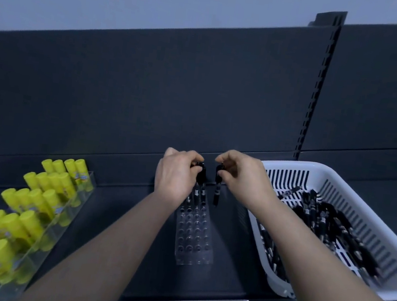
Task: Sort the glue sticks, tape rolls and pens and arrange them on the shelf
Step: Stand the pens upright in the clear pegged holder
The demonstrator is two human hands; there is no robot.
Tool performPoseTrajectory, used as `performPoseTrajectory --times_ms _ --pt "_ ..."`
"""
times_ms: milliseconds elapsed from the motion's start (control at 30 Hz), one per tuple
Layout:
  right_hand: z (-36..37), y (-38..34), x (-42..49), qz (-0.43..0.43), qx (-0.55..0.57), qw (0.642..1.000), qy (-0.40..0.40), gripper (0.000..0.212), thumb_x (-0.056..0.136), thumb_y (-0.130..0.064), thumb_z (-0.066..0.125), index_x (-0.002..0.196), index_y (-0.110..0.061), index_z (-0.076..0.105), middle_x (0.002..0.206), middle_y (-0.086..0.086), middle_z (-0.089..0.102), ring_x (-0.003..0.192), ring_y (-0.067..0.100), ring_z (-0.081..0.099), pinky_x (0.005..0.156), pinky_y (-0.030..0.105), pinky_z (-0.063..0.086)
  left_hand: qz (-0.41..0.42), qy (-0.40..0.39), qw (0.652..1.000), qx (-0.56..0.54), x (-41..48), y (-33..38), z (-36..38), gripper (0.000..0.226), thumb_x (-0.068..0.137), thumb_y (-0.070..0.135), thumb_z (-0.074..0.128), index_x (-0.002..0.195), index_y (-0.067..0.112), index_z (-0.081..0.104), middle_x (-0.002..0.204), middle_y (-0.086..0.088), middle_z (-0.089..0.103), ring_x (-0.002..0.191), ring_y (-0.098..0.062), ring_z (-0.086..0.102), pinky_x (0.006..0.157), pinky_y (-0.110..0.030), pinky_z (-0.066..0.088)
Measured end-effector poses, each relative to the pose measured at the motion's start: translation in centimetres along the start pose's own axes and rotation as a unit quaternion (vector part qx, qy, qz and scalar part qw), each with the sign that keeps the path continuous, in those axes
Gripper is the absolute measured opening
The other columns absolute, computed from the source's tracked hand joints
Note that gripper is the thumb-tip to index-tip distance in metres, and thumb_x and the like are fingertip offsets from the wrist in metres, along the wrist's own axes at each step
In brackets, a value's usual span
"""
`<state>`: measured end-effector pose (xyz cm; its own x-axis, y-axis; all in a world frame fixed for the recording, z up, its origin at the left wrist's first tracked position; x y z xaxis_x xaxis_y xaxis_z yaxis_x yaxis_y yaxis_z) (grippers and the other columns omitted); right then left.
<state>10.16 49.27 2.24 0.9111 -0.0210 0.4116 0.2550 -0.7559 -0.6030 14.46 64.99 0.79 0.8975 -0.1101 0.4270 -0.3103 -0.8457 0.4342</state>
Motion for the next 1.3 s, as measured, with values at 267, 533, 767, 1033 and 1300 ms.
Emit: performPoseTrajectory --times_ms 267,533,767,1033,1300 --pt "0.4 -0.2 0.2 0.004 0.01 1.0 0.011 0.027 0.084 -0.009 0.066 0.108 -0.022 0.066 0.089 -0.011 0.065 0.084 0.005 0.061 0.085 0.024 0.05 0.03 0.005 0.998 0.051 -0.9 -0.2 0.2 0.021 0.09 0.026 0.064 0.11 0.027 0.062 0.092 0.013 0.067 0.104 -0.013 0.048 0.09 -0.032 0.042" --pt "1.8 -1.0 0.6 -0.003 0.032 0.999 0.0 0.03 0.084 -0.007 0.066 0.111 -0.02 0.063 0.093 -0.009 0.065 0.088 0.009 0.063 0.088 0.026 0.05 0.022 0.019 1.0 0.0 -1.4 -0.4 -0.6 0.024 0.088 0.029 0.065 0.112 0.026 0.062 0.101 0.013 0.068 0.109 -0.012 0.049 0.091 -0.037 0.045" --pt "3.2 -1.1 1.8 -0.02 0.027 0.999 0.002 0.033 0.085 -0.007 0.065 0.115 -0.019 0.061 0.101 -0.002 0.069 0.094 0.014 0.065 0.091 0.033 0.051 0.002 0.03 1.0 -0.007 -1.2 -1.2 -1.9 0.019 0.094 0.027 0.057 0.113 0.026 0.062 0.104 0.009 0.067 0.11 -0.013 0.048 0.092 -0.039 0.046" --pt "4.2 -0.4 2.0 -0.003 0.01 1.0 -0.021 0.04 0.084 -0.007 0.066 0.12 -0.021 0.056 0.099 -0.002 0.069 0.093 0.018 0.065 0.087 0.033 0.051 -0.016 0.011 1.0 0.004 -1.5 -2.6 -2.5 0.017 0.093 0.033 0.058 0.108 0.027 0.065 0.106 0.011 0.066 0.11 -0.014 0.047 0.091 -0.036 0.045" --pt "5.3 0.6 1.3 0.028 -0.015 0.999 -0.03 0.043 0.084 -0.01 0.068 0.123 -0.017 0.053 0.102 0.002 0.071 0.098 0.022 0.065 0.085 0.03 0.048 -0.011 0.03 0.999 -0.011 -1.8 -2.1 -2.1 0.016 0.085 0.044 0.062 0.09 0.028 0.064 0.094 0.014 0.064 0.102 -0.012 0.048 0.088 -0.034 0.044"
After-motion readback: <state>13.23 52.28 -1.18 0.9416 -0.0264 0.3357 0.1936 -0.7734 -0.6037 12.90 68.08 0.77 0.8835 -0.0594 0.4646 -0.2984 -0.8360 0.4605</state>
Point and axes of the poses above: each hand's wrist, its own x-axis towards the middle knuckle, its own z-axis out of the palm, y = z × x, the point moved 1 cm from there along x, towards the middle knuckle
